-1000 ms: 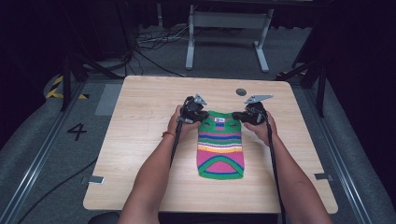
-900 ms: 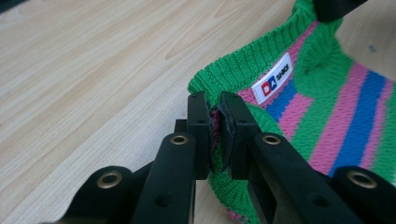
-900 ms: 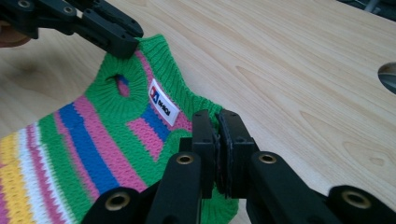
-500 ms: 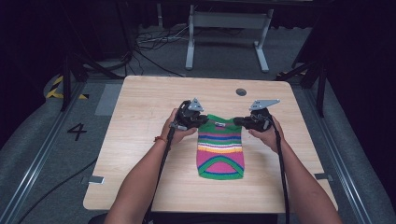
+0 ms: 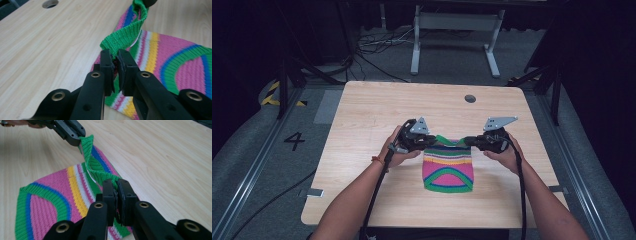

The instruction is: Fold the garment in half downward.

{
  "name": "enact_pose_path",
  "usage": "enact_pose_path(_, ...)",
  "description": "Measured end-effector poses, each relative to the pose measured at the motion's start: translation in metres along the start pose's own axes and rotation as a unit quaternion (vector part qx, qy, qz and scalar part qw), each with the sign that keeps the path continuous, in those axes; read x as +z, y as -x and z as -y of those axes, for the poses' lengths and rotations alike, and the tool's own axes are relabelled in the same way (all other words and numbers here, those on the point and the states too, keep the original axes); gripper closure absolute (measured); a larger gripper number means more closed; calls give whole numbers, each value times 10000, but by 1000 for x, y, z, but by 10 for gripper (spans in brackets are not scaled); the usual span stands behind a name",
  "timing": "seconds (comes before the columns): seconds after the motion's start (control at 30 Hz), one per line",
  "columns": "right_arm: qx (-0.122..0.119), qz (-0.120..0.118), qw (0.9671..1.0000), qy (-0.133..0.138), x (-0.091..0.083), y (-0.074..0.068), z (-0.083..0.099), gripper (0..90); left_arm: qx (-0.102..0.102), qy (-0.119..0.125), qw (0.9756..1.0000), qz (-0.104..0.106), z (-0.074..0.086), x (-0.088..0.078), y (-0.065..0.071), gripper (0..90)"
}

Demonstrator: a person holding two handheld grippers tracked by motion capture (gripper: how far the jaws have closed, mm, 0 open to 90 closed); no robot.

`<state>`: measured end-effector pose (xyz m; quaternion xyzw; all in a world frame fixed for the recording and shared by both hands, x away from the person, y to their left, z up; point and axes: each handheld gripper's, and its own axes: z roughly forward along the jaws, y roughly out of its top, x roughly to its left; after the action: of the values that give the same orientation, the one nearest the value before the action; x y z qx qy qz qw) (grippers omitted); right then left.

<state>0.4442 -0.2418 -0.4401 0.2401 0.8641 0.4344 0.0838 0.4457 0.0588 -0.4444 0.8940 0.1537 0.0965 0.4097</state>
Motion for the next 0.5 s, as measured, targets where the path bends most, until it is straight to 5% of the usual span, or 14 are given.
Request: enact_pose_path(0.5, -358, -445, 9976, -381, -5, -35, 20, 847, 93, -144, 9993, 319, 22, 0, 32, 815)
